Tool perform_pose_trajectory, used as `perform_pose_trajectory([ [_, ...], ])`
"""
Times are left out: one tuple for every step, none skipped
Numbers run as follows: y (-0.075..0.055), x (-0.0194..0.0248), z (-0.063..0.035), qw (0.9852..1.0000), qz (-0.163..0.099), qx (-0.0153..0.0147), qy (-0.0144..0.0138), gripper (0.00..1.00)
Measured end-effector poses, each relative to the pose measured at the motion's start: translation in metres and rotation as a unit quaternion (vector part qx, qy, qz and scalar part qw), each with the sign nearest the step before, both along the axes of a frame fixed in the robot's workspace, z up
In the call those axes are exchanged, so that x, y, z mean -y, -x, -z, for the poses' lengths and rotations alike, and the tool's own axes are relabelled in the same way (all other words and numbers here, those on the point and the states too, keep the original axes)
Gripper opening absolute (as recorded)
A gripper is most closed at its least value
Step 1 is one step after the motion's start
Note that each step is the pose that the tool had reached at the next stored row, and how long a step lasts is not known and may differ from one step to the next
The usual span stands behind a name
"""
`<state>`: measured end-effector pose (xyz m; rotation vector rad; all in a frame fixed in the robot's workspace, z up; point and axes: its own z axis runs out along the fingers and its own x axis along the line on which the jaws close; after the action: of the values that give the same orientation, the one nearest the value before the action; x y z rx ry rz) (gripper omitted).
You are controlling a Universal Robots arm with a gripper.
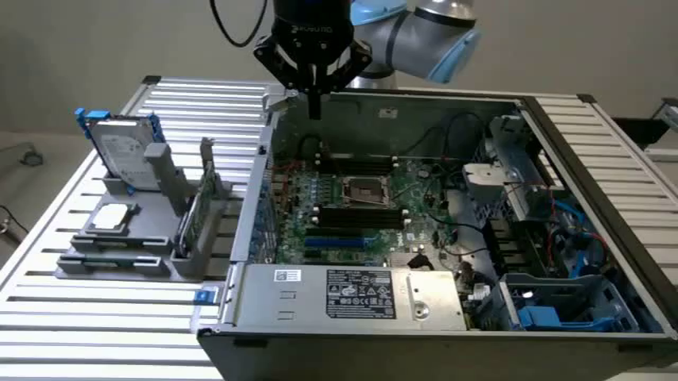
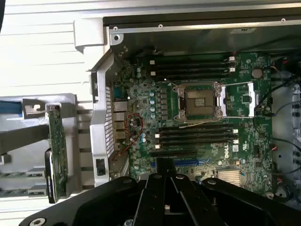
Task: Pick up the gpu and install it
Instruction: 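Reach for the gpu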
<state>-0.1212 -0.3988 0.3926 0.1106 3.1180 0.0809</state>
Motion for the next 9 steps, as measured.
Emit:
perform_pose_trajectory([
  [0.0000, 0.0000, 0.0000, 1.0000, 0.000, 0.0000, 0.0000, 0.11],
  [0.0000, 0.0000, 0.0000, 1.0000, 0.000, 0.0000, 0.0000, 0.11],
  [0.0000, 0.0000, 0.0000, 1.0000, 0.000, 0.0000, 0.0000, 0.11],
  [0.0000, 0.0000, 0.0000, 1.0000, 0.000, 0.0000, -0.0001, 0.11],
  [0.0000, 0.0000, 0.0000, 1.0000, 0.000, 0.0000, -0.0001, 0.11],
  [0.0000, 0.0000, 0.0000, 1.0000, 0.000, 0.0000, -0.0001, 0.11],
  [0.0000, 0.0000, 0.0000, 1.0000, 0.000, 0.0000, -0.0001, 0.11],
  [0.0000, 0.0000, 0.0000, 1.0000, 0.000, 0.0000, -0.0002, 0.11],
  [0.0000, 0.0000, 0.0000, 1.0000, 0.000, 0.0000, -0.0002, 0.11],
])
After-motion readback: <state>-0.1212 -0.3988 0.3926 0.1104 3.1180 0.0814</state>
